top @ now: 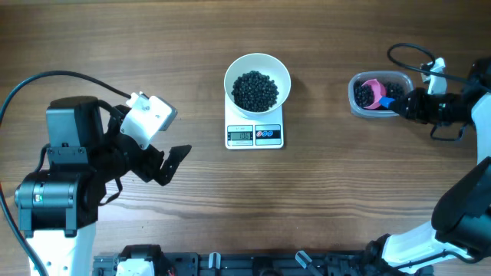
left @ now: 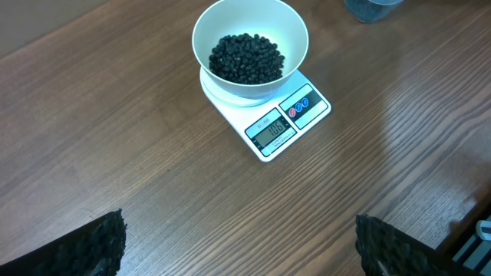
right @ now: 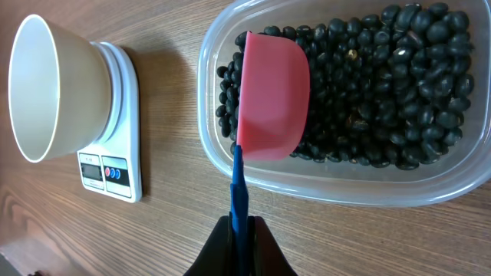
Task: Scoop item into bowl and weigh 150g on scale
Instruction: 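Lower the scoop into the beans and fill it again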
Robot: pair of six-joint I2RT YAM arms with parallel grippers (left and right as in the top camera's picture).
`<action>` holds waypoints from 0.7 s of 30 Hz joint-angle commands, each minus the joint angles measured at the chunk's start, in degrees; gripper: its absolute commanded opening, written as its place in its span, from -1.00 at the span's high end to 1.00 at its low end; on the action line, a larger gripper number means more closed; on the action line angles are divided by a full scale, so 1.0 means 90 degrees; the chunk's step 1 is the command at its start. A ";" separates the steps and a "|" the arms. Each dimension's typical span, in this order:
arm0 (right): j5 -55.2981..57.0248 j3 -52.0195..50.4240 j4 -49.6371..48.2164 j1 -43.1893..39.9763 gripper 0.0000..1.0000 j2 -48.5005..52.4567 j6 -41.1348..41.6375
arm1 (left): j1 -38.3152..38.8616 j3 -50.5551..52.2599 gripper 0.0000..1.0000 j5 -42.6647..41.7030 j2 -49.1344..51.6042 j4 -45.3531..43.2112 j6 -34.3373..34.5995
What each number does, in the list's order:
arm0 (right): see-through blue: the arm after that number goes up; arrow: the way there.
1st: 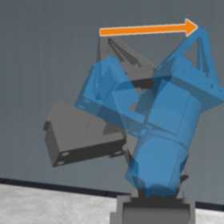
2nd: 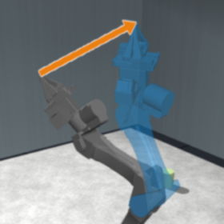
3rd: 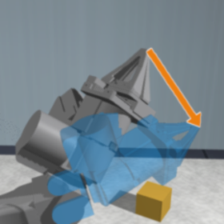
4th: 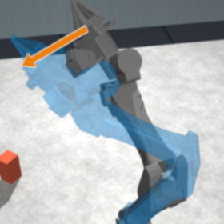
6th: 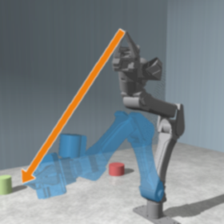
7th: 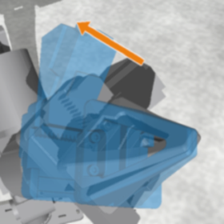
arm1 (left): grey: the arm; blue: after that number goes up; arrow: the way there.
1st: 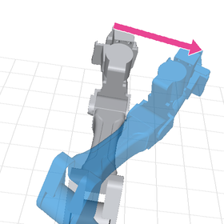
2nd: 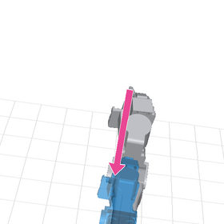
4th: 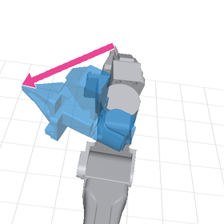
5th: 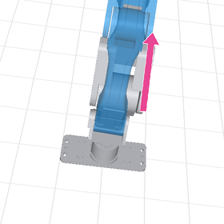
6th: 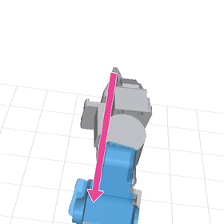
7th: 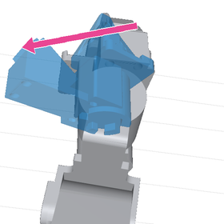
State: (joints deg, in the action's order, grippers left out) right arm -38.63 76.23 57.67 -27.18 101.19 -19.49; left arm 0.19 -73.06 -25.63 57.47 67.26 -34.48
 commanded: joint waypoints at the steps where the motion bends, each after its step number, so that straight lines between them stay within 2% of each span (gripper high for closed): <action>1: -0.0359 -0.0015 0.0070 -0.0219 0.91 0.0095 0.0182 | -0.0046 -0.0100 -1.00 -0.0124 0.0007 -0.0015 -0.0124; 9: -0.0505 -0.0015 0.0299 -0.0765 0.91 0.0095 0.0355 | -0.0046 -0.0100 -1.00 -0.0124 0.0007 -0.0015 -0.0124; 18: -0.1734 -0.0015 0.0401 -0.1290 0.91 0.0095 0.0362 | -0.0046 -0.0100 -1.00 -0.0124 0.0007 -0.0015 -0.0124; 21: -0.1940 -0.0015 0.0413 -0.1292 0.91 0.0092 0.0670 | -0.0046 -0.0100 -1.00 -0.0124 0.0007 -0.0015 -0.0124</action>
State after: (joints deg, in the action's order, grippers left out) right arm -49.84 76.23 61.30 -38.81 101.19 -15.99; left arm 0.19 -73.06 -25.63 57.47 67.26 -34.48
